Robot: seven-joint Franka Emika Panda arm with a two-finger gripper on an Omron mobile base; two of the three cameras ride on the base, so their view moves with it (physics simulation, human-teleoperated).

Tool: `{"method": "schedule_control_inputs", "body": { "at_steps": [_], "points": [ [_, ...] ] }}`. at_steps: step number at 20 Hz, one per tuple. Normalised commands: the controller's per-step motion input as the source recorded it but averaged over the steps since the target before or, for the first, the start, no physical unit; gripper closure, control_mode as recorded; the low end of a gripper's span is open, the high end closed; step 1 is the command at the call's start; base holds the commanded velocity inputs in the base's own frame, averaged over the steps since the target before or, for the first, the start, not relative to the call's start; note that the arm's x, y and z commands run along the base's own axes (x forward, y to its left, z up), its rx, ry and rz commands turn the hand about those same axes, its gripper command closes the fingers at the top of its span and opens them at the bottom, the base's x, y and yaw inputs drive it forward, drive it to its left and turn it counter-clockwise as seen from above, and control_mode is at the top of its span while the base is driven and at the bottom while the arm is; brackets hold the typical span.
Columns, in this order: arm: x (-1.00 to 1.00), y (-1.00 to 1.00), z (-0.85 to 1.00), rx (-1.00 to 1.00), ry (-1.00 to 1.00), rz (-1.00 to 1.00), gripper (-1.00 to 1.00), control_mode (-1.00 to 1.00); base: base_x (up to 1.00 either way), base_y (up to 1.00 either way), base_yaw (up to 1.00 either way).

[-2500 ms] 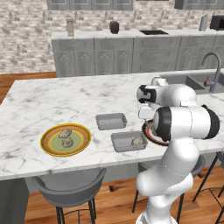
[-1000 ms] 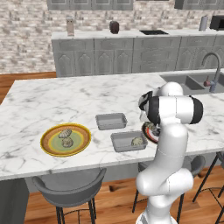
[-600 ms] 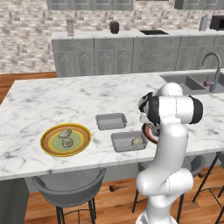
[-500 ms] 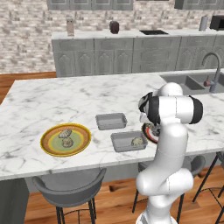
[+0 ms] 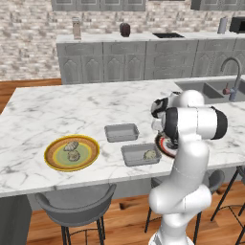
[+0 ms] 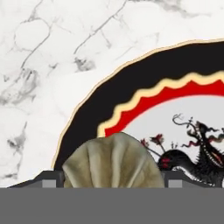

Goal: Place two dumplings into each of the tupperware containers and then place the containers in the fridge.

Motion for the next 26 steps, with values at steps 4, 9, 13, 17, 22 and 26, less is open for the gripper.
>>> {"method": "schedule_control_inputs", "body": {
  "at_steps": [4,9,13,17,22,26],
  "points": [
    [-0.34,0.92,0.12,0.0,0.09,0.03,1.0,-1.0,0.0,0.0,0.0],
    [-0.24,1.0,0.08,0.0,0.1,0.06,1.0,-1.0,0.0,0.0,0.0],
    [-0.18,0.61,0.17,0.0,0.13,0.01,1.0,-1.0,0.0,0.0,0.0],
    [-0.05,0.31,0.01,0.0,0.14,0.0,1.0,-1.0,0.0,0.0,0.0],
    [-0.04,0.14,-0.3,0.0,0.06,0.0,1.0,-1.0,0.0,0.0,0.0],
    [-0.04,0.2,-0.28,0.0,0.0,0.0,1.0,-1.0,0.0,0.0,0.0]
  ]
}}
